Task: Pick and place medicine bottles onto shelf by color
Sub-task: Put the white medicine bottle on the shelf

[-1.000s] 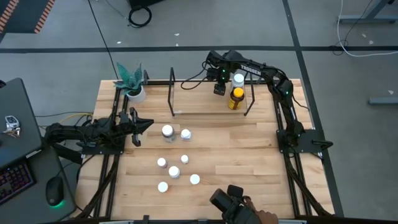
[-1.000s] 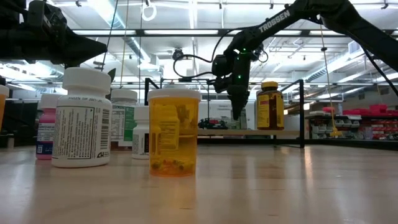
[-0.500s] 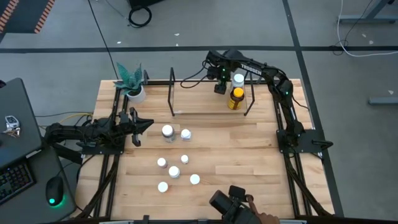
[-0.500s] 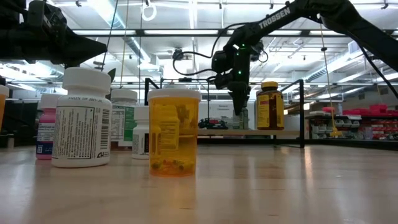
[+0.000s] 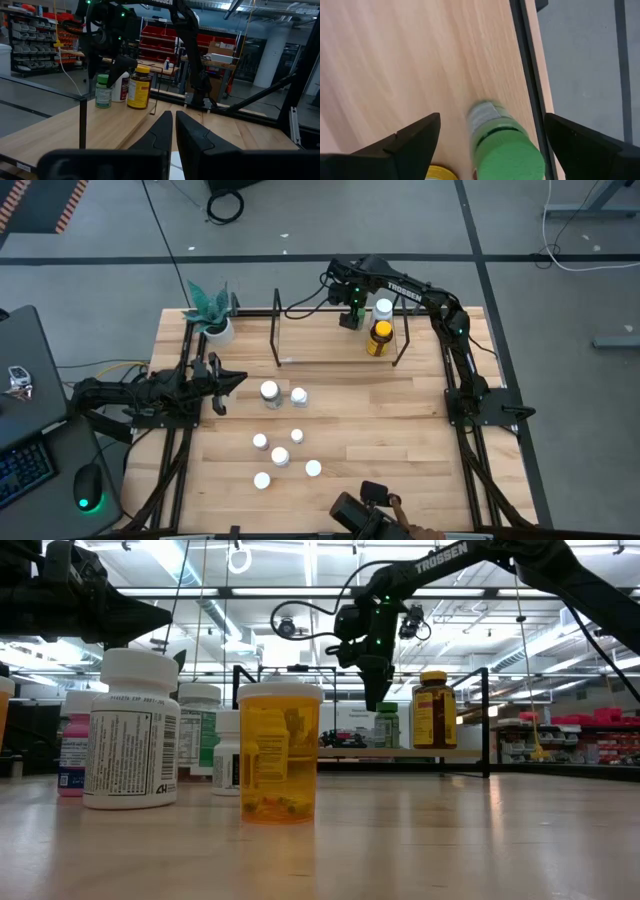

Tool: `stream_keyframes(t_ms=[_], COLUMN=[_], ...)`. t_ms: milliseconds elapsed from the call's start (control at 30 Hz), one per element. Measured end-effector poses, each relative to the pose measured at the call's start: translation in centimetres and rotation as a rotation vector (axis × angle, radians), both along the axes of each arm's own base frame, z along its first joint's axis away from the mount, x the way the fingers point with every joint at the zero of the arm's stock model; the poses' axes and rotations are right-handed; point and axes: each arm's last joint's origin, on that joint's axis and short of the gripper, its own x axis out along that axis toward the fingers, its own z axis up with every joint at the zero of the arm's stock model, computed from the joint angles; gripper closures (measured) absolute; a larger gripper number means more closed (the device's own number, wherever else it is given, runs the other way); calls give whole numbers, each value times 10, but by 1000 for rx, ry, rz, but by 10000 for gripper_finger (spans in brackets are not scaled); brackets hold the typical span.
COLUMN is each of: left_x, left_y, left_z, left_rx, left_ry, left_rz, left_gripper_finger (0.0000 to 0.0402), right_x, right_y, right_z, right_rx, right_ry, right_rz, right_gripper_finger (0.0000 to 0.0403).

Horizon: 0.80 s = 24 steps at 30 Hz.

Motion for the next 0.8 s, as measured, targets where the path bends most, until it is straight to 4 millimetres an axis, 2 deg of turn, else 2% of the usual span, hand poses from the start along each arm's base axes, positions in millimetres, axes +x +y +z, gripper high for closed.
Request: stream_keyframes(t_ms=[433,800], left_x=[0,0], left_y=[0,0], left_z=[0,0], left_rx=[0,0], left_ry=[0,-1], left_rz=[0,0], left_gripper_finger=[367,368], right_x=[28,53], right_y=[35,84], right_z=[11,11], right_rx=[-36,-25], right_ry=[-46,-56], right_rz=[119,207], right_gripper_finger=[38,38])
